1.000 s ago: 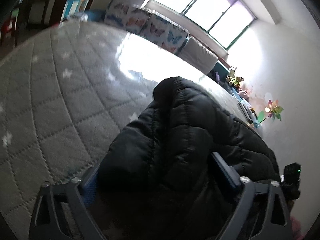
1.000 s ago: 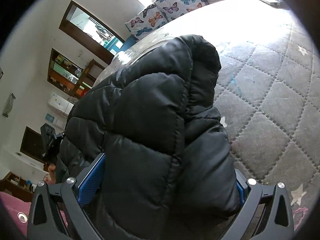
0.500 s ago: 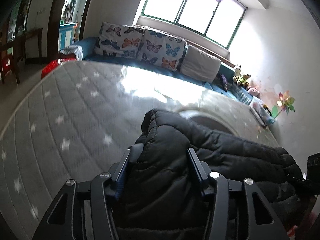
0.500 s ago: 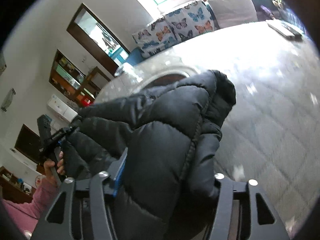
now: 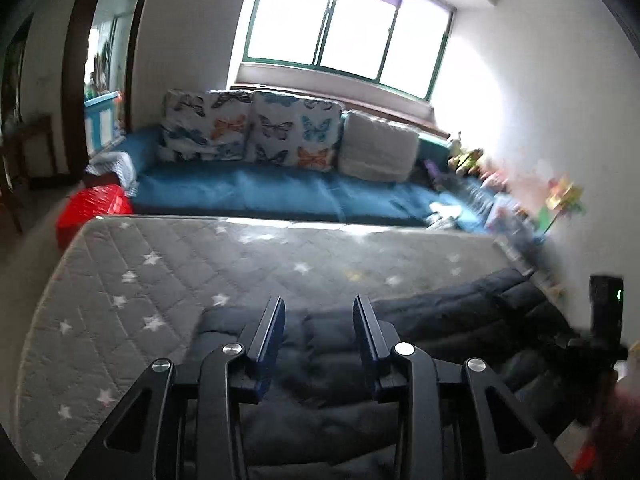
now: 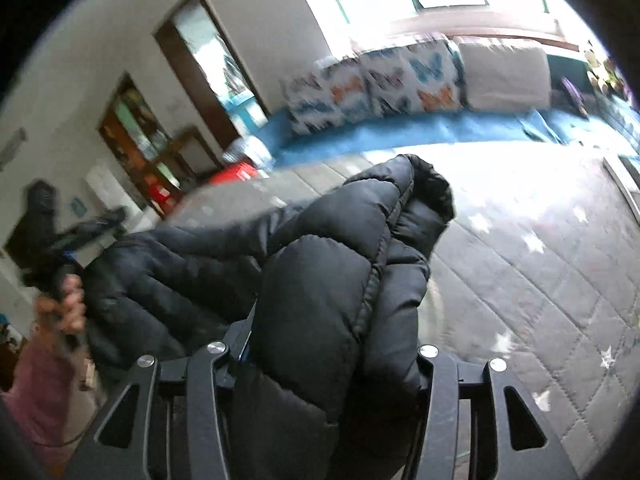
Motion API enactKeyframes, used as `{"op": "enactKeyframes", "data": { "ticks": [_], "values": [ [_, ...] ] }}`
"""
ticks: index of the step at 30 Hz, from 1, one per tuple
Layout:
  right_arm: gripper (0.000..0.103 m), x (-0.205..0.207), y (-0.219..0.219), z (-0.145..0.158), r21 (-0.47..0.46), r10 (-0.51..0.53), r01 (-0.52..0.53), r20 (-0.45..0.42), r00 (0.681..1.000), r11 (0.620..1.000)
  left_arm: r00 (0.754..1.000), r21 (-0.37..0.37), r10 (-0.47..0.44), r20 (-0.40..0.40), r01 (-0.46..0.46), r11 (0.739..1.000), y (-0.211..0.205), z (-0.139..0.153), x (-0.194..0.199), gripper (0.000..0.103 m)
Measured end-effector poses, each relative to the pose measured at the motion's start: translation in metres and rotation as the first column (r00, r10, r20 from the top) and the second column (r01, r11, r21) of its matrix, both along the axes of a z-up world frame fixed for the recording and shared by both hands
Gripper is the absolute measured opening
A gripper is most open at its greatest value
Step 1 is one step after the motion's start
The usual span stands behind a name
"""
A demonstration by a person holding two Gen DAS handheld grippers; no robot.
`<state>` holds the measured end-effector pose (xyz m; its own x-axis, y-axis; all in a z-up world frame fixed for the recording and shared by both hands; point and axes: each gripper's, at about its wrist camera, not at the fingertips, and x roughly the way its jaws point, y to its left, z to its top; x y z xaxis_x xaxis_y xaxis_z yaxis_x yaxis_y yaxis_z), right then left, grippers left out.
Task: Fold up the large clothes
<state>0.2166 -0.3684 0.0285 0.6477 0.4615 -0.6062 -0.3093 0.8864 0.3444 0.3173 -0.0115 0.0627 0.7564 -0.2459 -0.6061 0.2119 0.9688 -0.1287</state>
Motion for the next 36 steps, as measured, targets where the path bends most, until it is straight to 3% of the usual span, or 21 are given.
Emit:
{"op": "enactKeyframes", "data": {
  "ticks": [2, 4, 7, 10, 13, 18, 21, 24, 28, 30, 32, 36],
  "values": [
    [0.060, 0.009, -0.014, -0.022, 0.007, -0.017, 0.017, -0.067, 0.998, 1.000, 0.999, 0.053, 0.013, -0.050, -0.010, 0.999, 0.000, -0.020, -0.001, 0.040],
    [0.067, 0.010, -0.026, -0.038, 0.053, -0.028, 0.034, -0.108, 0.994, 0.998, 0.991, 0.032, 0.011, -0.130, -0.007, 0.999, 0.004, -0.048, -0.004, 0.040],
    [0.071, 0.005, -0.031, -0.036, 0.100, -0.026, 0.039, -0.122, 0.992, 0.994, 0.994, 0.044, 0.004, -0.110, 0.000, 0.999, 0.010, -0.069, -0.022, 0.040],
    [0.071, -0.001, -0.018, -0.017, 0.014, -0.044, 0.046, -0.121, 0.992, 0.999, 0.996, 0.123, -0.010, -0.092, 0.022, 0.992, 0.002, -0.075, -0.041, 0.051],
    [0.071, -0.017, 0.000, 0.004, -0.112, -0.085, 0.075, -0.083, 0.993, 0.991, 0.996, 0.189, -0.009, -0.093, 0.026, 0.982, -0.012, -0.071, -0.053, 0.054],
    [0.072, -0.031, 0.002, 0.007, -0.146, -0.102, 0.083, -0.125, 0.987, 0.986, 0.997, 0.115, -0.020, -0.070, 0.028, 0.993, -0.005, -0.042, -0.075, 0.074],
    [0.075, -0.028, -0.019, -0.005, -0.032, -0.105, 0.100, -0.207, 0.973, 0.994, 0.999, 0.068, 0.007, -0.043, -0.004, 0.998, 0.007, -0.022, -0.075, 0.083],
    [0.078, -0.025, -0.033, -0.014, 0.028, -0.111, 0.122, -0.249, 0.962, 0.992, 0.994, 0.007, -0.004, -0.107, 0.005, 1.000, 0.020, -0.029, -0.064, 0.087],
    [0.077, -0.045, -0.034, 0.005, -0.047, -0.174, 0.168, -0.178, 0.969, 0.985, 0.980, 0.074, 0.017, -0.200, -0.003, 0.997, 0.026, -0.064, -0.049, 0.087],
    [0.077, -0.055, -0.026, 0.024, -0.143, -0.218, 0.202, -0.101, 0.971, 0.969, 0.972, 0.023, 0.020, -0.236, -0.015, 1.000, 0.033, -0.076, -0.047, 0.087],
    [0.077, -0.071, -0.015, 0.046, -0.219, -0.227, 0.222, 0.004, 0.974, 0.950, 0.976, 0.007, 0.056, -0.211, -0.056, 0.998, 0.041, -0.069, -0.051, 0.087],
    [0.077, -0.084, 0.015, 0.069, -0.266, -0.154, 0.174, 0.096, 0.983, 0.948, 0.990, 0.078, 0.120, -0.076, -0.114, 0.990, 0.039, -0.032, -0.069, 0.088]
  ]
}}
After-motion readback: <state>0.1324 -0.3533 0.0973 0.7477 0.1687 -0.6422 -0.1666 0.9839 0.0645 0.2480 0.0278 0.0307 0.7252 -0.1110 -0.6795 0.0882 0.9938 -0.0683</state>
